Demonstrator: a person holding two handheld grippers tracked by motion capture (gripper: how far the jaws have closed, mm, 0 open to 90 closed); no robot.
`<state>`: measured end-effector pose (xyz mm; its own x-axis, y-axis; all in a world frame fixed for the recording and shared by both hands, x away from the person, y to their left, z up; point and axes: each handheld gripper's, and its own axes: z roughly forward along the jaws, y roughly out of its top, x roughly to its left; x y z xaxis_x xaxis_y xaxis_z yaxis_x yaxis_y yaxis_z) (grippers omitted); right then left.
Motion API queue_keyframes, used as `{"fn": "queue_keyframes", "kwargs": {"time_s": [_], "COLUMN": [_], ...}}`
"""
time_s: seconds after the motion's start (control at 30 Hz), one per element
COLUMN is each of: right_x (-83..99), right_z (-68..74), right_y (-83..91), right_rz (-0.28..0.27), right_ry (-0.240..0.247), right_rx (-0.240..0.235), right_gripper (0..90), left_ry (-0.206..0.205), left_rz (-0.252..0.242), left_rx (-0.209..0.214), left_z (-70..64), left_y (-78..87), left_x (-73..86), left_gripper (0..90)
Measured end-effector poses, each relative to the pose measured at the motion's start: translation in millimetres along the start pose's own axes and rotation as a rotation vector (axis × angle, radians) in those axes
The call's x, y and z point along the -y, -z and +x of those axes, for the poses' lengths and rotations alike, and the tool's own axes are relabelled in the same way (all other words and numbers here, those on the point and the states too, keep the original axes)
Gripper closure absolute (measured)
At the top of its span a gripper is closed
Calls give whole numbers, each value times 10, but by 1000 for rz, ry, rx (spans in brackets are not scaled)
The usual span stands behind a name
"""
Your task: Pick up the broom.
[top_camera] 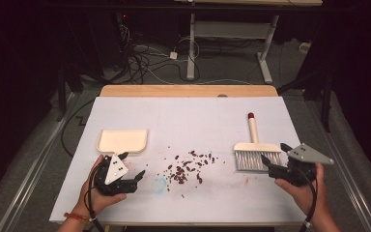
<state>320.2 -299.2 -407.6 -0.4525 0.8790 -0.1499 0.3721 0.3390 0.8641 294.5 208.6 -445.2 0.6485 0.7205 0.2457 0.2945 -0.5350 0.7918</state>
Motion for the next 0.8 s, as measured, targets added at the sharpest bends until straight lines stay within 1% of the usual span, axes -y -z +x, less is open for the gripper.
{"fn": "queue_keyframes", "kwargs": {"time_s": [0.03,0.07,0.1,0.13,0.2,0.23,0.27,0.33,0.37,0.4,0.43,0.47,0.5,0.53,0.57,0.6,0.63,0.67,0.7,0.73,0.77,0.8], "right_x": [-39,-85,-130,-179,-287,-343,-395,-481,-509,-509,-531,-529,-521,-504,-483,-464,-457,-471,-484,-484,-522,-532], "right_z": [-38,-63,-91,-122,-182,-210,-241,-289,-311,-311,-361,-388,-419,-444,-469,-489,-503,-515,-517,-517,-500,-494], "right_y": [-60,-138,-220,-309,-531,-645,-761,-1001,-1120,-1120,-1354,-1456,-1543,-1624,-1690,-1742,-1774,-1785,-1798,-1798,-1821,-1829], "right_rz": [33,80,107,133,212,241,266,338,372,372,457,491,523,557,579,598,604,607,615,615,645,653], "right_ry": [-19,-24,-28,-38,-52,-62,-62,-65,-63,-63,-67,-69,-79,-91,-112,-136,-151,-160,-157,-157,-142,-141], "right_rx": [-18,-6,3,-14,-9,-7,9,30,50,50,68,93,105,96,92,81,55,34,24,24,16,15], "right_gripper": [252,258,258,277,287,304,321,337,352,352,379,390,421,419,417,442,494,528,558,558,589,605], "left_ry": [0,-1,0,0,-1,0,2,-2,2,2,4,2,2,2,3,1,1,1,7,7,7,6], "left_rz": [0,3,6,6,10,9,7,6,5,5,7,9,9,12,12,13,15,15,15,15,16,16], "left_rx": [0,0,1,1,2,3,4,3,3,3,1,-1,-1,-2,-2,-2,-5,-5,-5,-5,-6,-7], "left_z": [0,0,-1,-1,-2,-3,-4,-7,0,0,15,18,18,17,15,15,19,19,29,29,33,31], "left_y": [0,-10,-13,-13,-12,-7,-1,6,9,9,6,7,7,10,15,21,32,32,37,37,35,35], "left_x": [0,7,13,13,23,25,25,24,28,28,33,37,37,41,47,53,65,65,75,75,77,76], "left_gripper": [198,198,198,198,198,198,198,197,197,197,198,197,198,198,198,198,197,197,197,197,197,197]}}
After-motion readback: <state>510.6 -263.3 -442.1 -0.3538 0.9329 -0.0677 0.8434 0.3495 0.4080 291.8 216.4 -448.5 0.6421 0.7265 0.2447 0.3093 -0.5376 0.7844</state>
